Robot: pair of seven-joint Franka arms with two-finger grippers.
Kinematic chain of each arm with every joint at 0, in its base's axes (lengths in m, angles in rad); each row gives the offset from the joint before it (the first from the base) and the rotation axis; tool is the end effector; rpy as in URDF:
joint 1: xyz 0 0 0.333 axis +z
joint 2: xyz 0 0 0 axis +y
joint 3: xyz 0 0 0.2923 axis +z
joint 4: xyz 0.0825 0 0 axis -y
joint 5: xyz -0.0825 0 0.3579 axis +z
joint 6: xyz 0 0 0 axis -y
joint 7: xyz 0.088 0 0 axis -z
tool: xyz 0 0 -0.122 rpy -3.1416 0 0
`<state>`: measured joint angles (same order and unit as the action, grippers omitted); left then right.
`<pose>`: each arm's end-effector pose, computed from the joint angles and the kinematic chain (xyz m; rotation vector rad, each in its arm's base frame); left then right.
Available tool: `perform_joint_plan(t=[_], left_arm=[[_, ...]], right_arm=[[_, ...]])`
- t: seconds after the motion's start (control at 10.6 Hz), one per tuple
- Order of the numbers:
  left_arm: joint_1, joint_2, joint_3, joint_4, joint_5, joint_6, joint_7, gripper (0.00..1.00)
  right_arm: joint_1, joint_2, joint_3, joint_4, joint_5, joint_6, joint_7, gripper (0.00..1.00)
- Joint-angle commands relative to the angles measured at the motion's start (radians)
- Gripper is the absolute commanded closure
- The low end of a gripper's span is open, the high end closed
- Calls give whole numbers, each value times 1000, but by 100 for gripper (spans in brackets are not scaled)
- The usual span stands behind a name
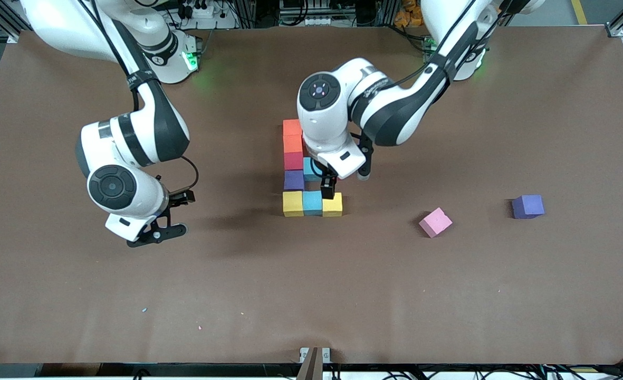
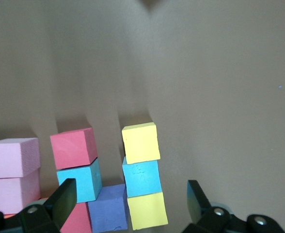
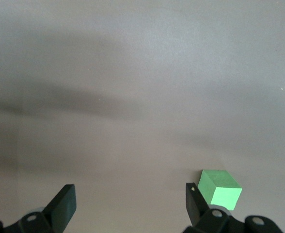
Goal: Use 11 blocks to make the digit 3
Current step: 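Open the left gripper and lift it off the yellow cube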
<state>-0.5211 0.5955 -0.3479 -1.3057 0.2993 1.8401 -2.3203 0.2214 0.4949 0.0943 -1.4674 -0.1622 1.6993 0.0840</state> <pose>0.4934 -0.4666 0.3804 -2.3605 -2.0303 -0.1476 0.6042 0.1704 0.3517 2.9344 0.3959 -0.3469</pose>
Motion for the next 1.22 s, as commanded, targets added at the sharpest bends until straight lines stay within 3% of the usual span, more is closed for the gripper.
perform_joint_plan(t=[0.0,0.56,1.13], left_arm=[[39,-77,-3,-27,-37,-51,102,0],[140,-183,-3,-27,-92,-142,366,0],[208,-214,-2,-24,-104,-199,582,0]], right_arm=[[-20,-30,18,-28,13,-6,-13,0],[-22,-30,18,-28,13,-6,-13,0],[-24,-32,18,-28,13,-7,-15,0]])
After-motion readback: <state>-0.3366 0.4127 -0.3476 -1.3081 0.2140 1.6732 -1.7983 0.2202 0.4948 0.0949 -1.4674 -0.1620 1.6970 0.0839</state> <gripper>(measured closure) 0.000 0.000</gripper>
